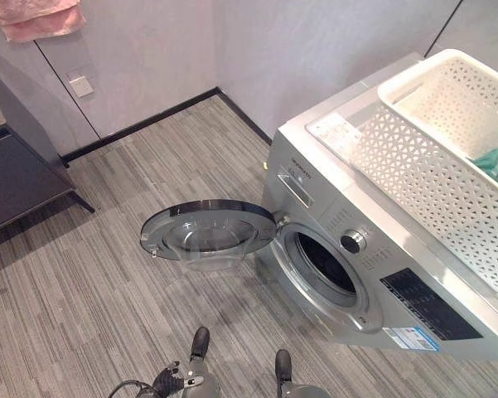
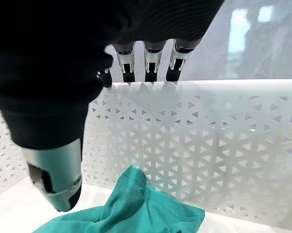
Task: Grab the laundry basket,head to the washer,open it,put in the laundry and shut it.
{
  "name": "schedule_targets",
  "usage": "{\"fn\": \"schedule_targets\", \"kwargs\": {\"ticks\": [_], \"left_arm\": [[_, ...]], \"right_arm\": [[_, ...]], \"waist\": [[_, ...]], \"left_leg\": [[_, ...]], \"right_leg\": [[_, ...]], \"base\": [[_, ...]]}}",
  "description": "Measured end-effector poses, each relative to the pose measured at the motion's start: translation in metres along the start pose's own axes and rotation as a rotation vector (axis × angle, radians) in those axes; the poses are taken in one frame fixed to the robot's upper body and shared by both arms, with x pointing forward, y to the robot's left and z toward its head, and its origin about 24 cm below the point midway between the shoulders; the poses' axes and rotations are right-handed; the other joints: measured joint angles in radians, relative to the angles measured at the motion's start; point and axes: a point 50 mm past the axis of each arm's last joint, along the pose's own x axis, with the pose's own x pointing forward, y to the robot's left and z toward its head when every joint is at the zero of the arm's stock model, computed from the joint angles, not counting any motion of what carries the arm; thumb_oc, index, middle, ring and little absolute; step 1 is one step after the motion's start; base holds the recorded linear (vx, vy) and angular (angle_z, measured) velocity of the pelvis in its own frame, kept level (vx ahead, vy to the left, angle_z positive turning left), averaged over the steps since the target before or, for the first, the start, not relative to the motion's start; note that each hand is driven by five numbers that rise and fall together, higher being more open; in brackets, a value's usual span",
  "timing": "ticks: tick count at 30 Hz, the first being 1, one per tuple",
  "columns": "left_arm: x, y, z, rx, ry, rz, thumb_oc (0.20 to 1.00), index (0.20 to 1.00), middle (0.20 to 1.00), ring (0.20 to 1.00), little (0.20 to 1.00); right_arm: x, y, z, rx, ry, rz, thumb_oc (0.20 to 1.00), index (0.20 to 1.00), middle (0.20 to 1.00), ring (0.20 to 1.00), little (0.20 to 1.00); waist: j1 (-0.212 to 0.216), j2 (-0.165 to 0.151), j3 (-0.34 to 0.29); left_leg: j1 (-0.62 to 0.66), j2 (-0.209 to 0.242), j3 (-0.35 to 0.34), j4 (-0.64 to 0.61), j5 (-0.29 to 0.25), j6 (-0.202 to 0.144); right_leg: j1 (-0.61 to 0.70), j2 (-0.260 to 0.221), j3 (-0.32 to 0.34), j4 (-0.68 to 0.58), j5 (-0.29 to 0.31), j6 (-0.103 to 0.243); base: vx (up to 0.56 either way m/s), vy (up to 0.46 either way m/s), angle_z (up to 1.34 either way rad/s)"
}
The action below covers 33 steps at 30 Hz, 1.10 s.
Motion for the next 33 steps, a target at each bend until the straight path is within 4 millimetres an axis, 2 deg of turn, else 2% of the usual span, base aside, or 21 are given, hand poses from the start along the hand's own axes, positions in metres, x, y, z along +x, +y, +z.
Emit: {"fn": "schedule_targets", "kwargs": {"ticks": [6,13,15,18,19,21,22,28,33], "left_arm": [[0.001,0.002,0.003,0.004,-0.004,0.004,1.000,1.000,1.000,1.000,1.000],[0.002,0.002,0.004,0.006,-0.005,0.005,1.000,1.000,1.000,1.000,1.000],[0.005,0.005,0.010,0.014,0.004,0.011,1.000,1.000,1.000,1.000,1.000],[0.007,0.009,0.016,0.027,-0.003,0.021,1.000,1.000,1.000,1.000,1.000],[0.007,0.012,0.020,0.037,-0.018,0.027,1.000,1.000,1.000,1.000,1.000],[0.007,0.014,0.021,0.066,-0.022,0.029,1.000,1.000,1.000,1.000,1.000],[0.007,0.017,0.019,0.073,-0.016,0.035,1.000,1.000,1.000,1.000,1.000],[0.004,0.018,0.000,0.096,0.065,0.038,1.000,1.000,1.000,1.000,1.000],[0.003,0.018,-0.003,0.094,0.080,0.039,1.000,1.000,1.000,1.000,1.000]], "right_arm": [[-0.001,-0.003,0.004,-0.021,-0.018,0.000,1.000,1.000,1.000,1.000,1.000],[-0.001,-0.003,0.005,-0.021,-0.020,0.000,1.000,1.000,1.000,1.000,1.000],[-0.002,-0.007,0.008,-0.027,-0.021,-0.002,1.000,1.000,1.000,1.000,1.000],[-0.002,-0.007,0.010,-0.054,-0.020,0.017,1.000,1.000,1.000,1.000,1.000],[-0.001,-0.004,0.011,-0.066,-0.021,0.040,1.000,1.000,1.000,1.000,1.000],[-0.001,-0.004,0.013,-0.067,-0.029,0.041,1.000,1.000,1.000,1.000,1.000],[-0.001,-0.005,0.016,-0.068,-0.038,0.038,1.000,1.000,1.000,1.000,1.000],[-0.006,-0.028,0.027,-0.020,-0.085,-0.083,1.000,1.000,1.000,1.000,1.000],[-0.007,-0.029,0.030,-0.023,-0.097,-0.076,1.000,1.000,1.000,1.000,1.000]], "waist": [[-0.001,-0.015,0.011],[-0.001,-0.016,0.011],[-0.004,-0.023,0.011],[-0.011,-0.043,0.018],[-0.018,-0.064,0.028],[-0.028,-0.084,0.025],[-0.033,-0.095,0.019],[-0.033,-0.103,0.015],[-0.034,-0.109,0.007]], "left_leg": [[0.006,0.000,0.019,0.000,0.002,-0.002],[0.007,0.000,0.019,0.000,0.002,-0.002],[0.012,0.000,0.023,0.000,-0.002,-0.004],[0.033,-0.005,0.029,0.000,-0.006,-0.003],[0.063,-0.017,0.038,0.000,-0.011,0.002],[0.077,-0.031,0.046,0.000,-0.015,0.010],[0.080,-0.038,0.047,-0.001,-0.016,0.011],[0.111,-0.047,0.053,-0.001,-0.023,0.022],[0.115,-0.048,0.062,-0.001,-0.027,0.028]], "right_leg": [[-0.003,-0.003,0.018,0.000,0.004,0.000],[-0.003,-0.003,0.018,0.000,0.005,0.001],[-0.001,-0.013,0.018,0.000,0.014,-0.007],[0.016,-0.020,0.018,0.000,0.018,-0.004],[0.046,-0.026,0.022,0.000,0.012,0.002],[0.059,-0.040,0.027,0.000,0.005,0.011],[0.061,-0.048,0.027,0.000,0.005,0.014],[0.088,-0.058,0.034,0.000,-0.002,0.021],[0.088,-0.058,0.046,0.000,-0.001,0.022]], "base": [[0.00,0.009,-0.06],[0.00,0.020,-0.01],[-0.01,0.101,-0.05],[-0.03,0.125,-0.04],[-0.03,0.084,-0.01],[-0.03,0.095,-0.01],[-0.02,0.088,-0.01],[-0.01,0.052,-0.01],[-0.01,0.024,-0.05]]}}
